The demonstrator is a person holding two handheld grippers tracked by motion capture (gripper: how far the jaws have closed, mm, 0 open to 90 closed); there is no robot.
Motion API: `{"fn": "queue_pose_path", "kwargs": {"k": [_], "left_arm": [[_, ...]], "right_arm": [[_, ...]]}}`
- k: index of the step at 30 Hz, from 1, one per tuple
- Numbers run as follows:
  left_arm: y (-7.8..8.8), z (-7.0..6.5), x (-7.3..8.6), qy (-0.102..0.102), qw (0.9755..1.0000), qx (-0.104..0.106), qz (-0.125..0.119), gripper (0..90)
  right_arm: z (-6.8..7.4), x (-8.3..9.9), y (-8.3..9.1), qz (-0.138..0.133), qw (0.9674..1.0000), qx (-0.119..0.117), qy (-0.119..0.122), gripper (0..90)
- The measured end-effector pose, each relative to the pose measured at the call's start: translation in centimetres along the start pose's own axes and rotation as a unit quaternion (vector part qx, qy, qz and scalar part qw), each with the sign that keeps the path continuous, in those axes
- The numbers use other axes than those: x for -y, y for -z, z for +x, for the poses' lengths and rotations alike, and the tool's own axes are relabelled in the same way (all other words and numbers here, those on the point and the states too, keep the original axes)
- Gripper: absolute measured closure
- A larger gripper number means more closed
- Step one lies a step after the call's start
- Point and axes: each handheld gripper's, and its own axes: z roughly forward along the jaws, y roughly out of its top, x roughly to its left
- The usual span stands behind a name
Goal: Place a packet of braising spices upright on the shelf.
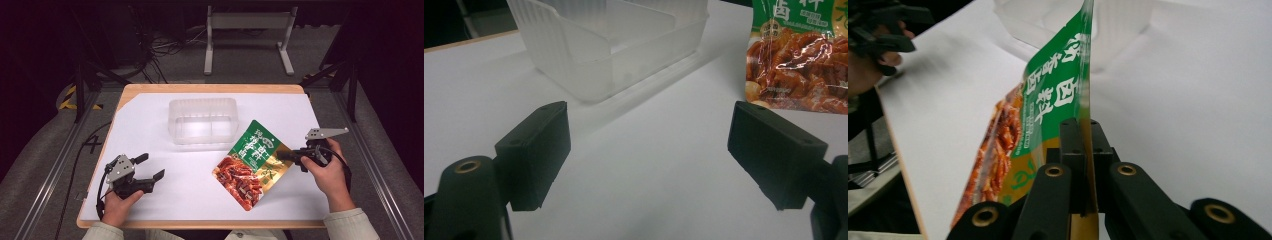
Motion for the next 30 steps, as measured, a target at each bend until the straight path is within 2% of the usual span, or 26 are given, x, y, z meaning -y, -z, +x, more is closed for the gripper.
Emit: {"fn": "queue_pose_path", "kwargs": {"k": [8,10,19,25,30], "left_arm": [[0.0,0.0,0.0,0.0,1.0,0.0,0.0,18.0],[0.0,0.0,0.0,0.001,1.0,0.0,0.0,18.0],[0.0,0.0,0.0,0.003,1.0,-0.001,-0.001,18.0],[0.0,0.0,0.0,0.003,1.0,-0.001,-0.001,18.0],[0.0,0.0,0.0,0.001,1.0,0.0,0.001,18.0]], "right_arm": [[2.4,-1.4,1.4,-0.022,0.9987,-0.041,0.023,90.0],[3.0,-1.7,1.6,-0.024,0.9982,-0.045,0.031,90.0],[5.4,-3.0,2.2,-0.039,0.993,-0.098,0.053,90.0],[6.5,-3.9,2.7,-0.039,0.9917,-0.098,0.074,90.0],[6.5,-4.4,3.1,-0.041,0.9925,-0.082,0.081,90.0]]}}
